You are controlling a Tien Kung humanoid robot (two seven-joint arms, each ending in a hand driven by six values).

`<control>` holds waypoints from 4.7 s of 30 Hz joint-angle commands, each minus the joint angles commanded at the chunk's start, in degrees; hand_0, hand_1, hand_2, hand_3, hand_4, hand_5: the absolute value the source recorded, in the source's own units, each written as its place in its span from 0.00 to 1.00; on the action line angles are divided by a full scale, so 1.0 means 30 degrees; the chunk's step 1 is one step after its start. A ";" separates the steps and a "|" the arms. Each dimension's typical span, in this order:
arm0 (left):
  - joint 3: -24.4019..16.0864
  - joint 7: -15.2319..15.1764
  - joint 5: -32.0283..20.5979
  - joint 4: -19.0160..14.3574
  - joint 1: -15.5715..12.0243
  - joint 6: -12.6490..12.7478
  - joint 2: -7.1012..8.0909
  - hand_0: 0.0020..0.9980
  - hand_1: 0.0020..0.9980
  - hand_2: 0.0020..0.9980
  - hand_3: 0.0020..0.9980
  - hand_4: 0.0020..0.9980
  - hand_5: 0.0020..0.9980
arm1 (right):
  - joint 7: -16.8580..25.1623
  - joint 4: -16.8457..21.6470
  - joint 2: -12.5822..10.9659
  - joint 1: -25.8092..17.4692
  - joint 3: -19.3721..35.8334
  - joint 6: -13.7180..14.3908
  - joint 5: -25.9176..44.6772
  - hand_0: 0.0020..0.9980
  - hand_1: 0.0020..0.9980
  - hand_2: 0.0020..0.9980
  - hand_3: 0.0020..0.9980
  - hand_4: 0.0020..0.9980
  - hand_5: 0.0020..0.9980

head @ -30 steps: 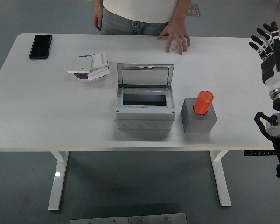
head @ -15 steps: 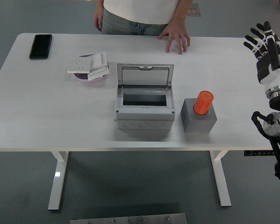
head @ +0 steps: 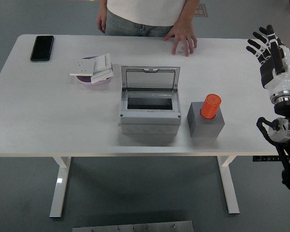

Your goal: Fetch the battery,place it into the box,close the lid of the box

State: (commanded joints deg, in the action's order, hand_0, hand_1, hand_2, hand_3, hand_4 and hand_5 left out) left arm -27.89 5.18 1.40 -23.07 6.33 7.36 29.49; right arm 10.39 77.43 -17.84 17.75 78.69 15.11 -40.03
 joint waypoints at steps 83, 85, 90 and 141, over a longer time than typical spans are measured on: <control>-0.0865 0.0741 0.1597 -0.0120 0.0321 0.0014 -0.0592 0.60 0.74 0.58 0.57 0.60 0.09 | 0.2212 -0.0671 0.2851 -0.1816 -0.1545 0.1669 -0.7102 0.70 0.58 0.60 0.65 0.86 0.14; -0.0915 0.0774 0.1687 -0.0119 0.0355 0.0012 -0.0591 0.60 0.74 0.58 0.57 0.60 0.09 | 0.3062 -0.1014 0.2966 -0.1824 -0.1707 0.2335 -0.6852 0.70 0.58 0.60 0.65 0.86 0.14; -0.0975 0.0817 0.1825 -0.0116 0.0413 -0.0003 -0.0602 0.60 0.74 0.58 0.57 0.59 0.09 | 0.4518 -0.1446 0.3184 -0.1893 -0.2142 0.3329 -0.6478 0.68 0.55 0.57 0.61 0.86 0.14; -0.1593 0.1264 0.3338 -0.0123 0.0733 -0.0152 -0.0740 0.60 0.74 0.58 0.56 0.59 0.08 | 0.4373 -0.3600 0.4135 -0.1931 -0.4174 0.3296 -0.6706 0.65 0.63 0.66 0.65 0.85 0.18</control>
State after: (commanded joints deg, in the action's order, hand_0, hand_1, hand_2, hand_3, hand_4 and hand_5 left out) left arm -32.67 8.97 11.41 -23.44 8.53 6.90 27.27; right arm 23.51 66.63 -5.44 11.96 66.17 25.00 -60.15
